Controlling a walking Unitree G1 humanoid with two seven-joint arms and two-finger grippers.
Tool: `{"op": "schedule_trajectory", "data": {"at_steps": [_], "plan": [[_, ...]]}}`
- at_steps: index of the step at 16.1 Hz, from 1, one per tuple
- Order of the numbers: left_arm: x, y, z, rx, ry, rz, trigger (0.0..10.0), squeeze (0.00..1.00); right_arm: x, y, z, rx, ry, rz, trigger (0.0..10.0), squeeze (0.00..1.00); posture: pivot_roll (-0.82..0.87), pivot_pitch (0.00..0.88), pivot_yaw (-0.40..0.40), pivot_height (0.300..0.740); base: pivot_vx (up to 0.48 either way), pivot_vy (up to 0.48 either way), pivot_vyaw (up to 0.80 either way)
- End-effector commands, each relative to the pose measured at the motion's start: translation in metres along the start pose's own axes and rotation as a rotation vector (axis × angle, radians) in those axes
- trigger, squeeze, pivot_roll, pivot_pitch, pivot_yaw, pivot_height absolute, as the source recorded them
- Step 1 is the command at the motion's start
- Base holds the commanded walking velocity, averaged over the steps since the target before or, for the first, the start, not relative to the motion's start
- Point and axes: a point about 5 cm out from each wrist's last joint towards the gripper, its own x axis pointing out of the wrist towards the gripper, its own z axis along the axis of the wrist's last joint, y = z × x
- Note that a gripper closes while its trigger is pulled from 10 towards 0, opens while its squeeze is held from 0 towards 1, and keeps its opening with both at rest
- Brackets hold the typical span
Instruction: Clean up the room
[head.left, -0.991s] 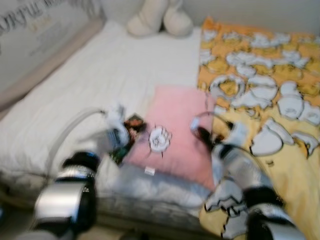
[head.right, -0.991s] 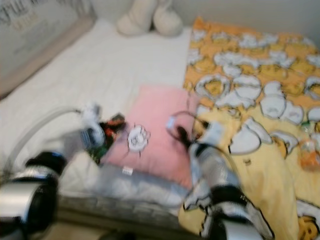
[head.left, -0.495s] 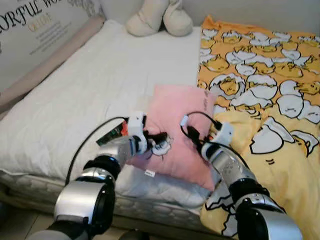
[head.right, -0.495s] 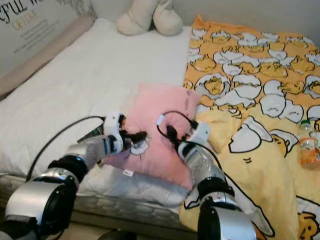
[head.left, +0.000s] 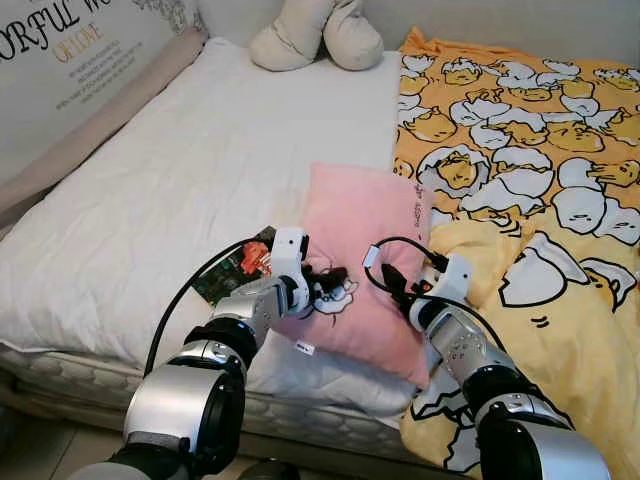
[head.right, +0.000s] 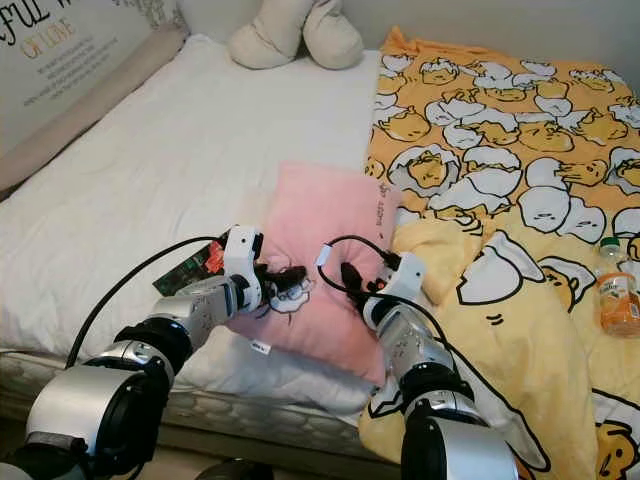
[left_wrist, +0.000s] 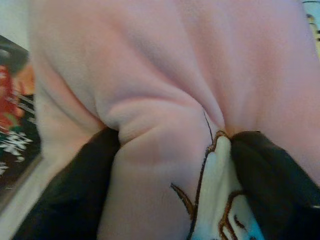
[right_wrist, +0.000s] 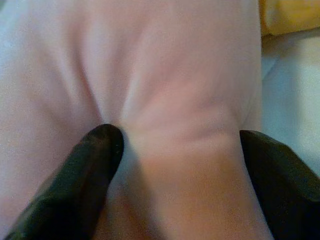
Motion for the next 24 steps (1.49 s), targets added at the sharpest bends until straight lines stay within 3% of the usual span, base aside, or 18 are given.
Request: {"op": "schedule_trajectory", "data": {"at_steps": [1, 7, 15, 20, 22, 24], "plan": [[-0.001, 0.004, -0.005, 0.019, 0.019, 0.039, 0.0, 0.00, 0.002, 0.005, -0.009, 0.005, 0.044, 0.016, 0.0, 0.00, -0.05, 0.000, 0.056, 0.740, 0.000, 0.000, 0.00], [-0.009, 0.022, -0.007, -0.051, -0.012, 0.069, 0.0, 0.00, -0.001, -0.001, -0.008, 0.084, 0.004, 0.023, 0.0, 0.00, -0.04, 0.000, 0.049, 0.740, 0.000, 0.000, 0.00], [-0.002, 0.005, -0.016, -0.029, -0.004, 0.000, 0.0, 0.00, -0.005, -0.011, -0.011, 0.160, -0.022, 0.010, 0.0, 0.00, -0.05, 0.000, 0.052, 0.740, 0.000, 0.000, 0.00], [-0.003, 0.007, -0.001, -0.047, -0.082, 0.011, 0.0, 0.00, -0.010, -0.021, -0.019, 0.160, -0.013, -0.022, 0.0, 0.00, -0.05, 0.000, 0.057, 0.740, 0.000, 0.000, 0.00], [-0.005, 0.008, 0.014, -0.013, -0.136, 0.004, 0.0, 0.00, -0.008, -0.017, -0.013, 0.142, -0.041, -0.002, 0.0, 0.00, -0.06, 0.000, 0.058, 0.740, 0.000, 0.000, 0.00], [-0.006, 0.005, 0.037, 0.091, -0.224, -0.008, 0.0, 0.00, -0.008, -0.015, -0.006, 0.079, -0.058, 0.000, 0.0, 0.00, -0.05, 0.000, 0.056, 0.740, 0.000, 0.000, 0.00]]}}
